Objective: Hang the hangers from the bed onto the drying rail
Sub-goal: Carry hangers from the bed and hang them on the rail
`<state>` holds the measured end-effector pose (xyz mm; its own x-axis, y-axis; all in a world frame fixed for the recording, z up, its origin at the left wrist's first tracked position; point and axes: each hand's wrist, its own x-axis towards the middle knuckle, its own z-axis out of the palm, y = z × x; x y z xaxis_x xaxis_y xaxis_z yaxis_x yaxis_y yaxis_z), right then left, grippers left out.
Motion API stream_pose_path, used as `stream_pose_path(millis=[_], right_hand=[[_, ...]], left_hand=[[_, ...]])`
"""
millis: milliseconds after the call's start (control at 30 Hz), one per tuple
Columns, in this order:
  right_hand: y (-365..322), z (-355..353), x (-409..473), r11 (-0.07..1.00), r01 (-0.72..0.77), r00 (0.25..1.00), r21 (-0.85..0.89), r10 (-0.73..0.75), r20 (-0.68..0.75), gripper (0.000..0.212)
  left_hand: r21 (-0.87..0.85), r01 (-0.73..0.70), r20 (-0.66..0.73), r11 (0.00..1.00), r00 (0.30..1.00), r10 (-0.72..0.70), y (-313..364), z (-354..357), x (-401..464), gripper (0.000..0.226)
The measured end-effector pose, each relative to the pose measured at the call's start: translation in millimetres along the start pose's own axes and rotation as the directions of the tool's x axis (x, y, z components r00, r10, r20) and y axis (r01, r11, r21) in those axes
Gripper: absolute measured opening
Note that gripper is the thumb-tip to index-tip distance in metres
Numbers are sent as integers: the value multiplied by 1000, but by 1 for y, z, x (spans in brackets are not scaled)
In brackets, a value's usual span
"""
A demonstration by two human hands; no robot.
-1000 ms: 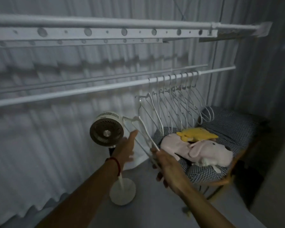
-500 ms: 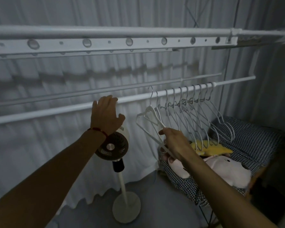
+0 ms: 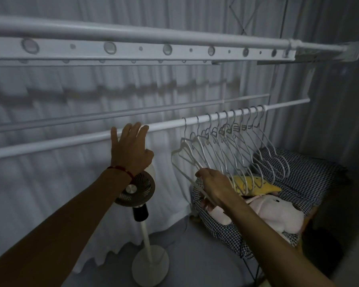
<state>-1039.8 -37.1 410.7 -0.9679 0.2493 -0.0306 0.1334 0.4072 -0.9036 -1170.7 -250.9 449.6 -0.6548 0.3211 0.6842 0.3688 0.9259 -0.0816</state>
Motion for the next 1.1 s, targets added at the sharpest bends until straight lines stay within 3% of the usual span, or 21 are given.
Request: stream_pose_path(millis=[300, 533, 733, 900, 1000, 1100], right_hand=[[-2, 5, -1, 999, -44, 999, 1, 44, 10, 35], [1, 5, -1, 997, 4, 1000, -83, -4, 2, 37], [5, 4, 3, 990, -108, 994, 87, 105, 36, 47], [22, 3, -2, 978, -167, 985, 128, 160, 66, 51], [43, 4, -17, 971, -213, 972, 106, 199, 126, 59], [78, 7, -39, 953, -300, 934, 39, 285, 216, 40]], left_hand=[[24, -7, 5, 1000, 1000, 7, -1, 1, 0, 71], [33, 2, 21, 999, 1000, -2, 3, -3, 1, 71], [63, 6, 71, 998, 997, -11, 1, -4, 1, 74], [58, 30, 103, 998, 994, -36, 1, -3, -4, 79], [-50, 69, 91, 996, 994, -65, 20, -2, -23, 78], [-290, 85, 92, 953, 994, -61, 61, -2, -58, 69]])
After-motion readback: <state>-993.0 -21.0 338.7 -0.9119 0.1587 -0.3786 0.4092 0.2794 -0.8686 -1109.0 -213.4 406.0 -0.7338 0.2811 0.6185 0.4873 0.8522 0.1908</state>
